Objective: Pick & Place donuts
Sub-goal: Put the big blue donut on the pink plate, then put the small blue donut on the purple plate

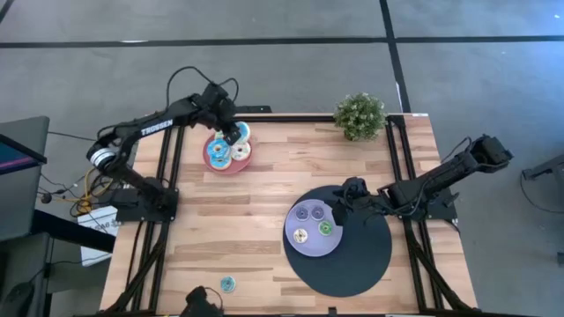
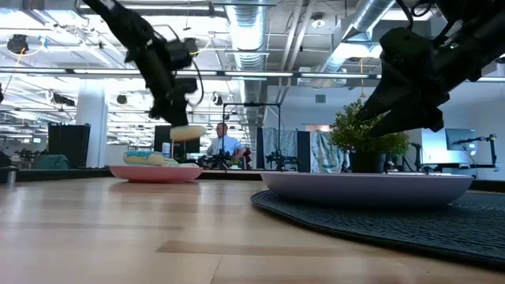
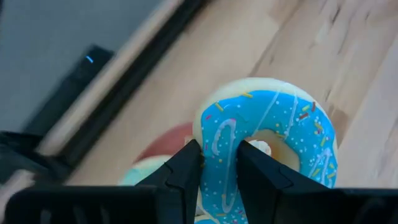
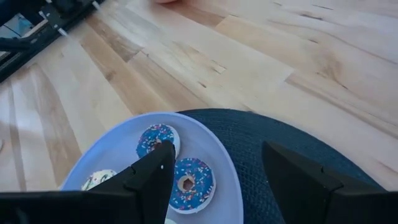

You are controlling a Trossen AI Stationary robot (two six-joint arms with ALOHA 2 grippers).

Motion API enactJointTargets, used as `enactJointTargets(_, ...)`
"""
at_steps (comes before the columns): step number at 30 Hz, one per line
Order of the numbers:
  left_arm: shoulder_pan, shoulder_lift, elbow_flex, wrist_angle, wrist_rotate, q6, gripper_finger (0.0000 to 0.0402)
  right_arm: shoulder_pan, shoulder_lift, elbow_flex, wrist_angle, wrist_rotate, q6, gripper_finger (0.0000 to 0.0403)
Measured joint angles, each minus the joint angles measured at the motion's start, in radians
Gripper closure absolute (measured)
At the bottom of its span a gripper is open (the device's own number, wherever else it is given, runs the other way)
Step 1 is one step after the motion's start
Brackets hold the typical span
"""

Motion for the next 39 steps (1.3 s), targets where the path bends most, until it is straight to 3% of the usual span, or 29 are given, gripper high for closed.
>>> enactJointTargets(3,0.006,0.058,-0.001,0.003,0.043,0.002,0.0314,0.001,0.0,0.0,-0.003,-0.001,0.0,0.0172)
enactJointTargets(10,-0.028,0.154,-0.002,-0.033,0.025,0.01,0.0314,0.003,0.0,0.0,-0.004,-0.001,0.0,0.0172)
enactJointTargets(16,-0.046,0.158,-0.001,-0.055,0.004,0.009,0.0305,0.003,0.0,0.0,-0.004,-0.001,-0.012,0.0172)
enactJointTargets(28,-0.047,0.158,0.001,-0.065,-0.002,0.0,0.0244,0.004,0.0,0.0,-0.005,-0.003,-0.016,0.0172)
enactJointTargets(39,-0.047,0.158,0.121,-0.243,-0.001,0.009,0.0231,0.004,0.0,0.0,-0.004,-0.003,-0.015,0.0172)
